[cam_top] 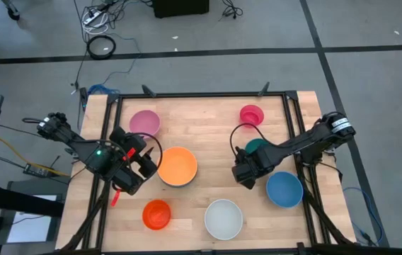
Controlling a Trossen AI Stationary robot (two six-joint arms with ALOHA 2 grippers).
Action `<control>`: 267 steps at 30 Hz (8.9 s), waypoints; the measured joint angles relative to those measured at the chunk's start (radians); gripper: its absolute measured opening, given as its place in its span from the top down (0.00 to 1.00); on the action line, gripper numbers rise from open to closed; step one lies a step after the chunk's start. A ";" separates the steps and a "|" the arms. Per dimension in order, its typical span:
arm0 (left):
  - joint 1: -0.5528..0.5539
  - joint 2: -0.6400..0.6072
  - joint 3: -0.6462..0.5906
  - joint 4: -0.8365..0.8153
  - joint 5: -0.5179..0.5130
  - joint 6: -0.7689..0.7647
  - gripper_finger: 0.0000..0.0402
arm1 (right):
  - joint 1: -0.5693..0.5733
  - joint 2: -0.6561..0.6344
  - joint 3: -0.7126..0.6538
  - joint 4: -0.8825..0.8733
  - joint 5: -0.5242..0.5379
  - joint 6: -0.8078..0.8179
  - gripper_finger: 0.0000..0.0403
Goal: Nest bowls inside each other
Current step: Stack the green bowl on top of the orange bowl, then stack the white bowl on top of the green bowl
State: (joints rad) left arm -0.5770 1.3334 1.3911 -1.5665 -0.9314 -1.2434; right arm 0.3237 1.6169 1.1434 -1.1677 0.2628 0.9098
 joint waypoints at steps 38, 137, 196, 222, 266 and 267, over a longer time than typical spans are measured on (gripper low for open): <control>0.000 0.000 0.000 0.001 0.000 -0.018 0.38 | -0.026 0.000 -0.002 0.218 0.063 -0.276 1.00; 0.001 0.000 0.000 -0.002 -0.026 -0.026 0.38 | 0.078 0.091 0.260 0.475 -0.415 -0.379 0.74; 0.001 0.008 0.000 0.059 -0.003 -0.021 0.38 | 0.514 0.257 0.254 0.338 0.016 -0.983 0.60; 0.001 0.016 0.000 0.082 -0.009 -0.019 0.38 | 0.397 0.312 0.253 0.401 -0.111 -1.104 0.99; 0.001 0.015 0.000 0.079 -0.034 -0.017 0.38 | -0.115 0.312 0.504 0.725 -0.088 -1.565 1.00; 0.001 0.015 0.000 0.077 -0.042 -0.017 0.38 | -0.122 0.312 0.504 0.734 -0.115 -1.560 1.00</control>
State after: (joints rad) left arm -0.5762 1.3487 1.3911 -1.4891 -0.9732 -1.2604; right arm 0.2018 1.9293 1.6478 -0.4338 0.1482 -0.6504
